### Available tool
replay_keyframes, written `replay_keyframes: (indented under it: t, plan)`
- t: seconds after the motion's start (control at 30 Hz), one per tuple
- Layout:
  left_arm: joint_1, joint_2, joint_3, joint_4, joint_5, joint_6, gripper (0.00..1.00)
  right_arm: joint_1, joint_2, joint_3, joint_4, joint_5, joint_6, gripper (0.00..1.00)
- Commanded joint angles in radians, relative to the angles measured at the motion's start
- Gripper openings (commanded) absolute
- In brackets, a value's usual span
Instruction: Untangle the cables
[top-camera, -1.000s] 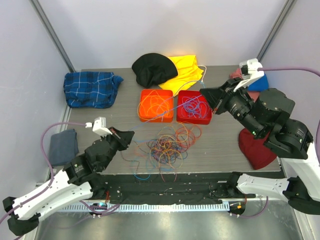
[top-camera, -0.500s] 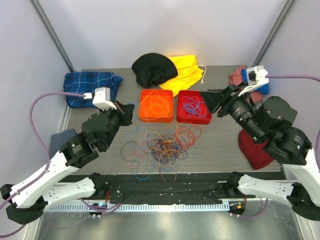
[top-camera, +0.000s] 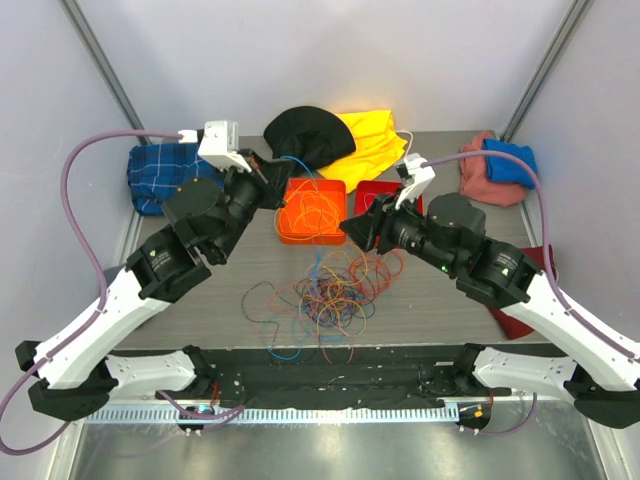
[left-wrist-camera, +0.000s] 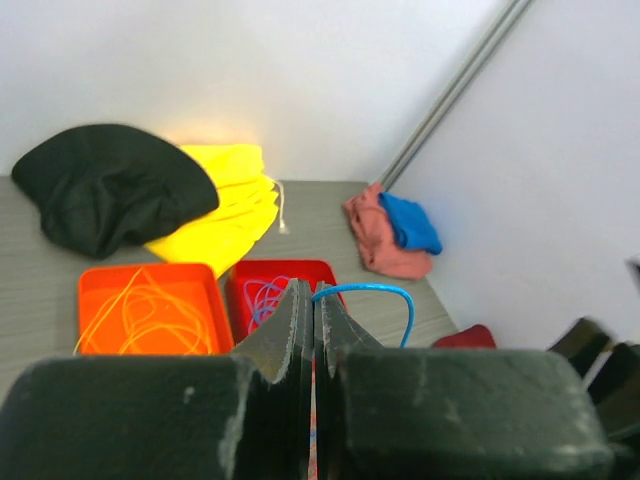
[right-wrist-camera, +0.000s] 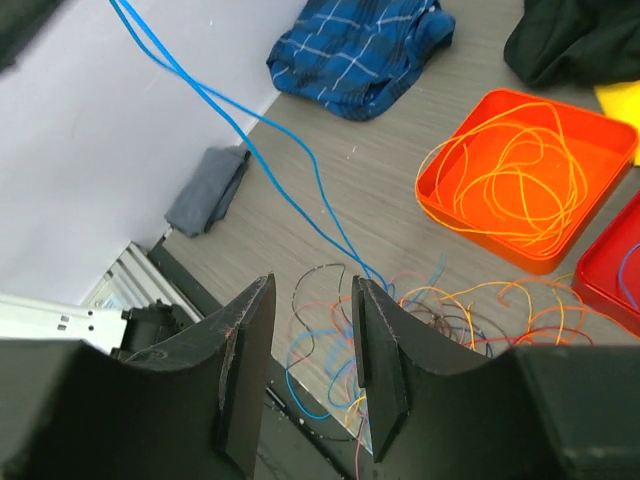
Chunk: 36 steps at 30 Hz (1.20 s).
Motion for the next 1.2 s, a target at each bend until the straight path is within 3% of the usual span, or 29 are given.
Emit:
replay_keyframes:
  t: [0.0,0.33,0.7,0.93,1.17]
  plan:
    - [0.003,0.034,0.107,0.045,0.072,0.046,0.00,-0.002,0.003,0.002,0.120,-0.042,0.004,0.44]
    - [0.003,0.153,0.364,-0.001,0.142,0.124,0.00,-0.002,0.049,-0.007,0.185,-0.083,0.007,0.45]
    - [0.003,0.232,0.630,-0.004,0.143,0.245,0.00,-0.002,-0.025,-0.071,0.148,-0.002,-0.007,0.44]
    - [0.003,0.255,0.713,-0.002,0.158,0.267,0.00,0.000,-0.025,-0.073,0.170,-0.001,-0.002,0.44]
    - [0.003,0.244,0.632,0.001,0.183,0.221,0.00,0.000,0.013,-0.036,0.248,-0.054,0.007,0.49]
